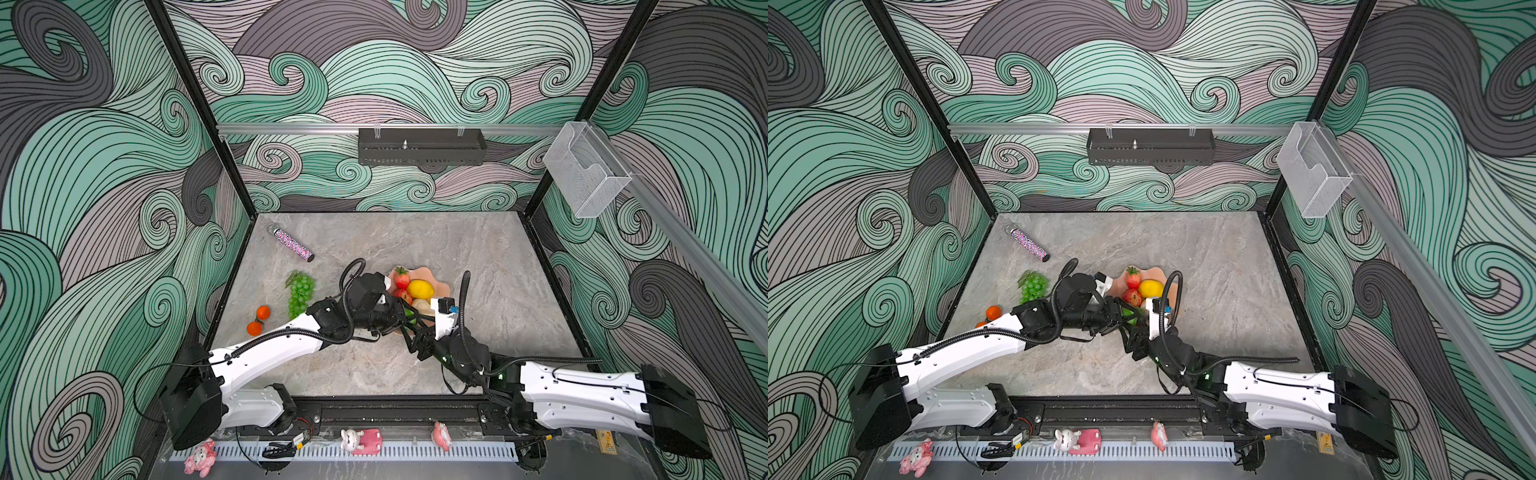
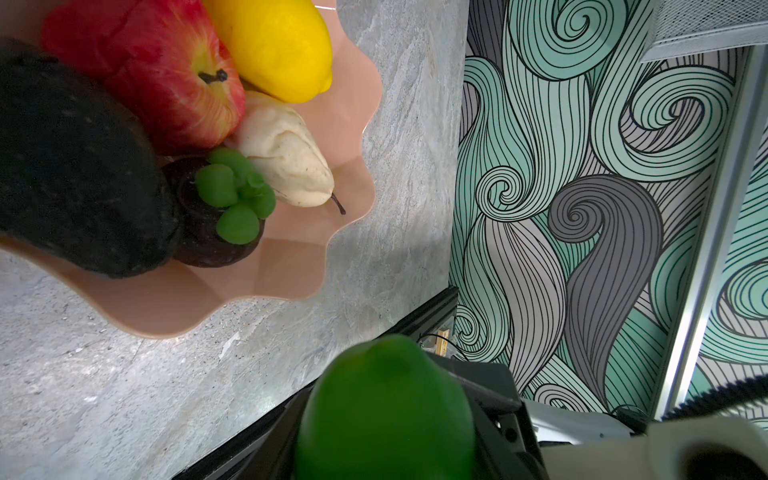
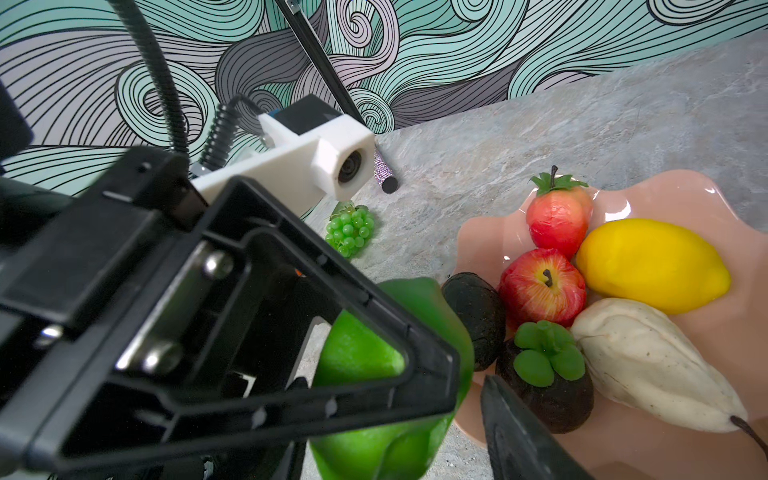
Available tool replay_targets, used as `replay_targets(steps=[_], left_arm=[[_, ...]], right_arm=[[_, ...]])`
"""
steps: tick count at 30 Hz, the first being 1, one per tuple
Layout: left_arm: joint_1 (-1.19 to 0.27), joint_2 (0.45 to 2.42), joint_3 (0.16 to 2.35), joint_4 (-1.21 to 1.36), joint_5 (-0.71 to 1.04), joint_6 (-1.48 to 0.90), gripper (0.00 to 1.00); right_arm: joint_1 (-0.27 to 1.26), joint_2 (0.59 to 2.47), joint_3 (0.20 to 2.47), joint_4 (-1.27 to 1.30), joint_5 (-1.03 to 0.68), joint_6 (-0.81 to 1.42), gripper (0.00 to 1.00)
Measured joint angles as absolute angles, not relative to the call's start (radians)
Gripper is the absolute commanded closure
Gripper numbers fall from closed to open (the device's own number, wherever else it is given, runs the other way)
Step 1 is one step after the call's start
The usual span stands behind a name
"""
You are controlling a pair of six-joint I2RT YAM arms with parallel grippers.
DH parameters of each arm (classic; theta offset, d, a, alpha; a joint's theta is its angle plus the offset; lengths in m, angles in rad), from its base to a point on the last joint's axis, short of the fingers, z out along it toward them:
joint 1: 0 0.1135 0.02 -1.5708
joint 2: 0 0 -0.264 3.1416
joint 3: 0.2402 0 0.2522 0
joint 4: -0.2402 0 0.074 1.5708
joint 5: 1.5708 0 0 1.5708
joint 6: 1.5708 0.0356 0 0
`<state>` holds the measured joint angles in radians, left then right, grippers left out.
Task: Place and organize the fake fruits in the fruit bowl
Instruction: 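Hold the lime near the bowl while the right gripper closes on it, then carry the lime over the bowl with the right gripper while the left withdraws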
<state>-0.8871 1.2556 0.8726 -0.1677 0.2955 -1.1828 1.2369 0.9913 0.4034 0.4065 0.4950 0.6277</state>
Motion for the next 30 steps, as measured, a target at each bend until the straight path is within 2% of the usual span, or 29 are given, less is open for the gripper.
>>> replay_targets(steps=[9,15,18,23,30], left_arm=[[-0.894,1.280,0.886,-0.170,0.289,-1.179,0.44],[-0.899,1.280,0.886,-0.168,0.289,-1.170,0.39],[-0.900,1.280,0.886,-0.165,0.289,-1.162,0.33],[-0.900,1.276,0.886,-0.159,0.287,-1.143,0.16],[-0.869,1.137,0.870,-0.181,0.204,-1.063,0.06]], right_arm=[[1.242,0.996,0.405,0.398,0.499,0.628,0.54],[1.242,0.991,0.406,0.379,0.496,0.617,0.60],[1.242,0.986,0.410,0.362,0.495,0.611,0.61],[1.242,0.968,0.410,0.326,0.495,0.605,0.61],[1.201,0.900,0.410,0.249,0.494,0.583,0.62]])
